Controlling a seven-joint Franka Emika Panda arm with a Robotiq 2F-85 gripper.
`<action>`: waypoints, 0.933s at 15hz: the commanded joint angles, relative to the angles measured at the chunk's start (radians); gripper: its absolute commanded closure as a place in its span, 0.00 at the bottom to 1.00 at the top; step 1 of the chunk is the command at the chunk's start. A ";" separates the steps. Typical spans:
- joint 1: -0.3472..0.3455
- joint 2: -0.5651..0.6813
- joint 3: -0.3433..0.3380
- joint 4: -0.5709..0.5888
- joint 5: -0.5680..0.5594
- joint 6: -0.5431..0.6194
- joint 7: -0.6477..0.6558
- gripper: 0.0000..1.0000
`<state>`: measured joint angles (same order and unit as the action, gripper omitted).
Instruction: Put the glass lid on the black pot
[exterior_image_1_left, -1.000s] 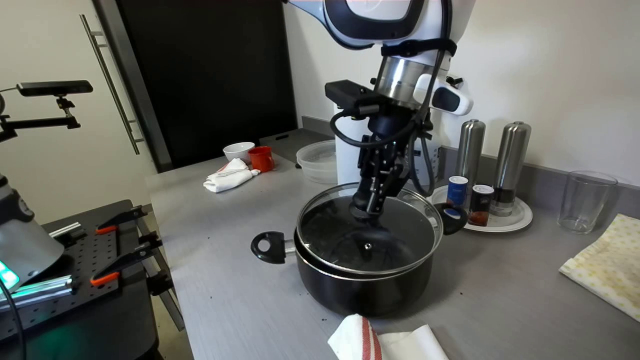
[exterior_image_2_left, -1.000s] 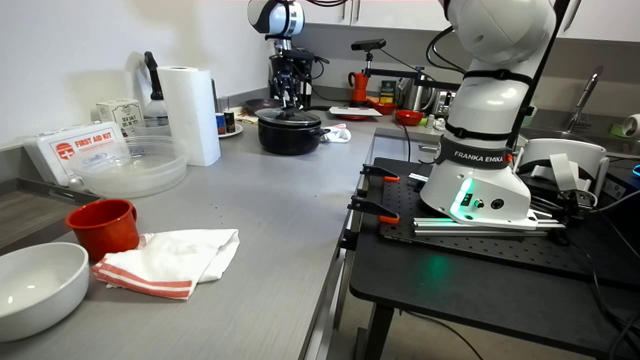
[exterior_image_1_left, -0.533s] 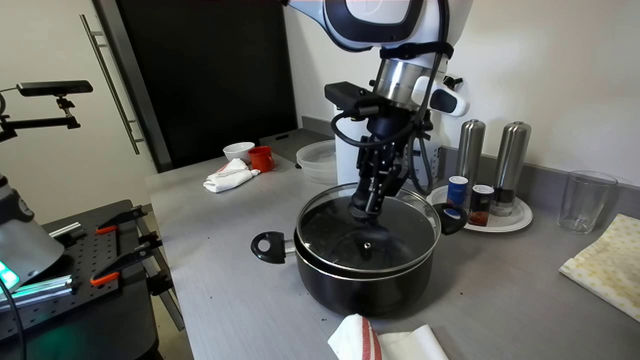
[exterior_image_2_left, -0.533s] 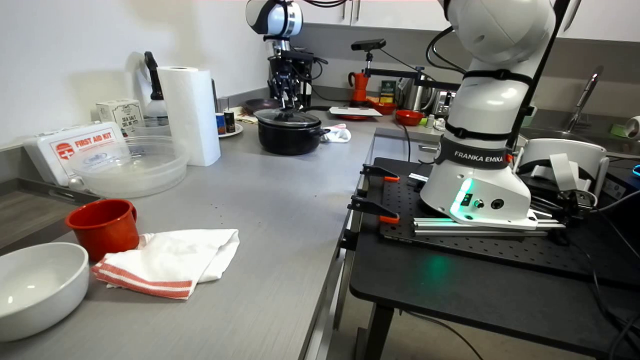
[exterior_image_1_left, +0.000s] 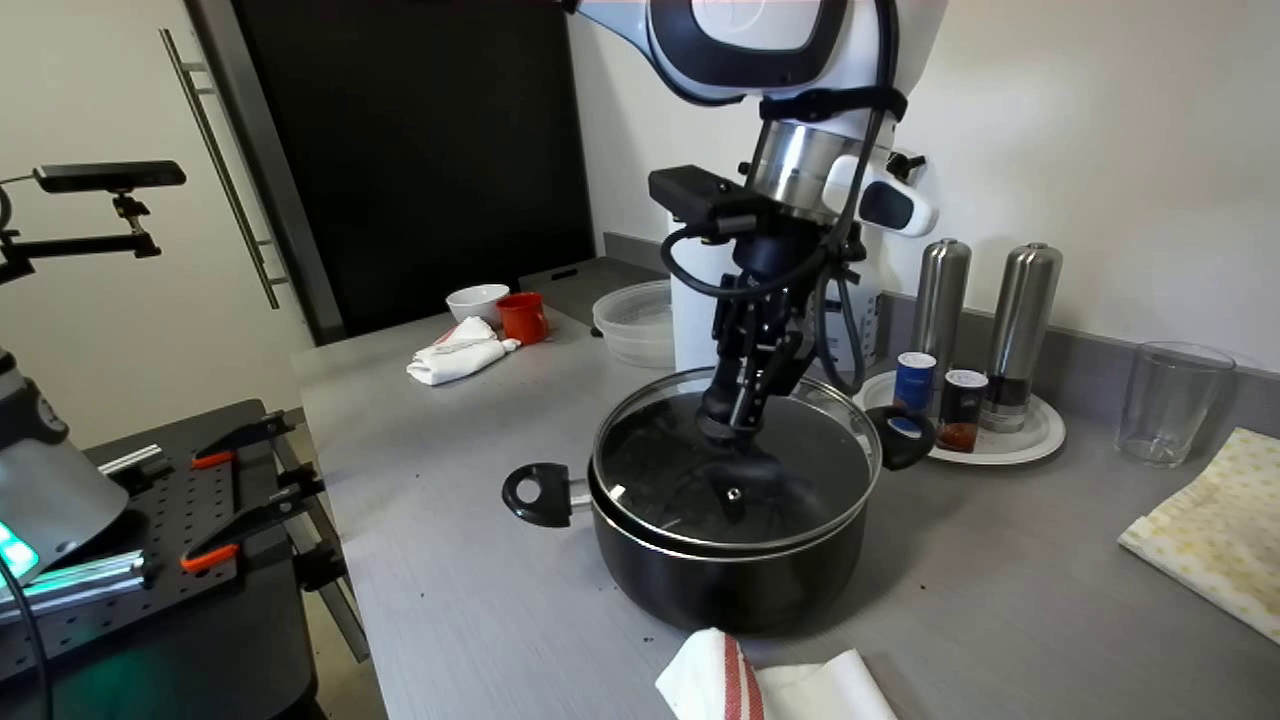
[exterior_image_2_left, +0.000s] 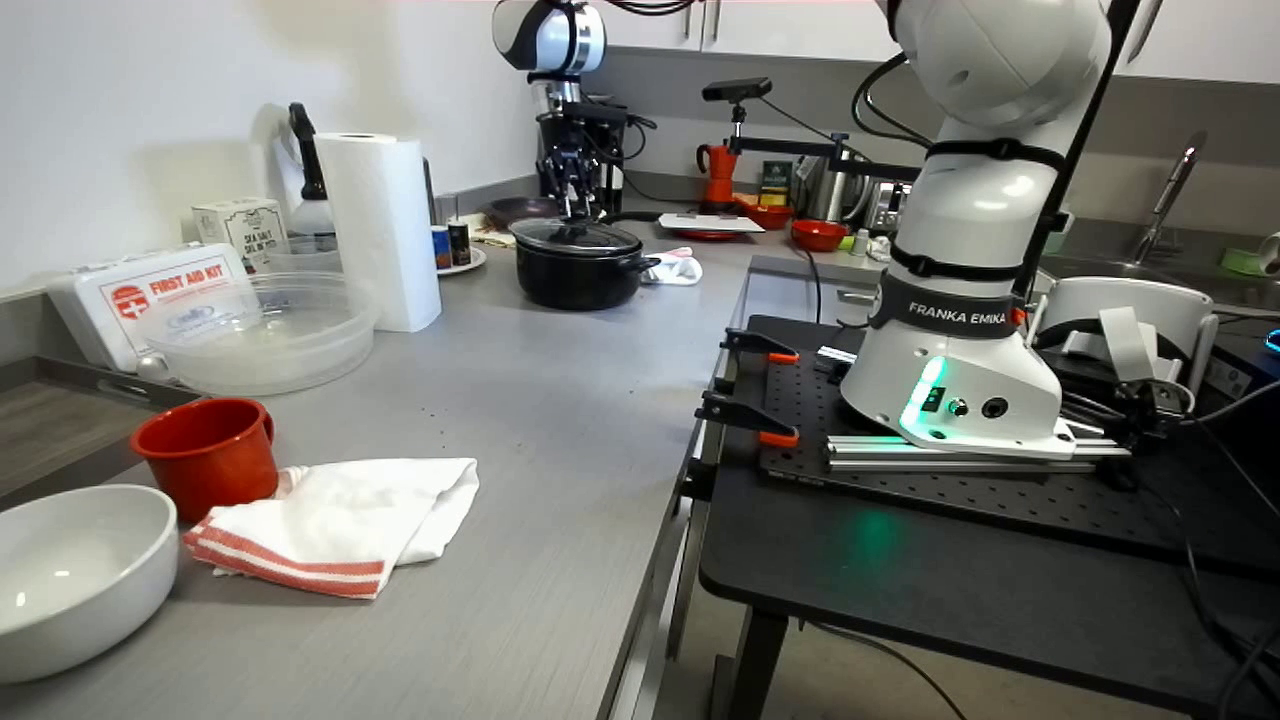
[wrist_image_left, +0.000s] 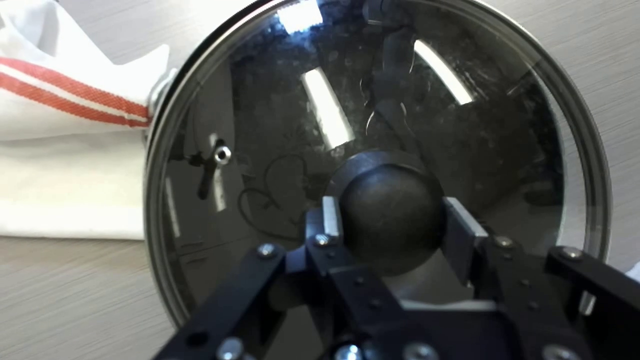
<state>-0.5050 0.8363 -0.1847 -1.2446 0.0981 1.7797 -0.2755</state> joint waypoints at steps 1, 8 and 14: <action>0.005 -0.011 -0.012 0.002 -0.017 -0.030 0.007 0.75; 0.013 -0.023 -0.015 -0.038 -0.027 -0.016 -0.001 0.75; 0.019 -0.026 -0.019 -0.045 -0.042 -0.009 0.004 0.75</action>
<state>-0.4971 0.8362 -0.1892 -1.2628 0.0820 1.7797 -0.2755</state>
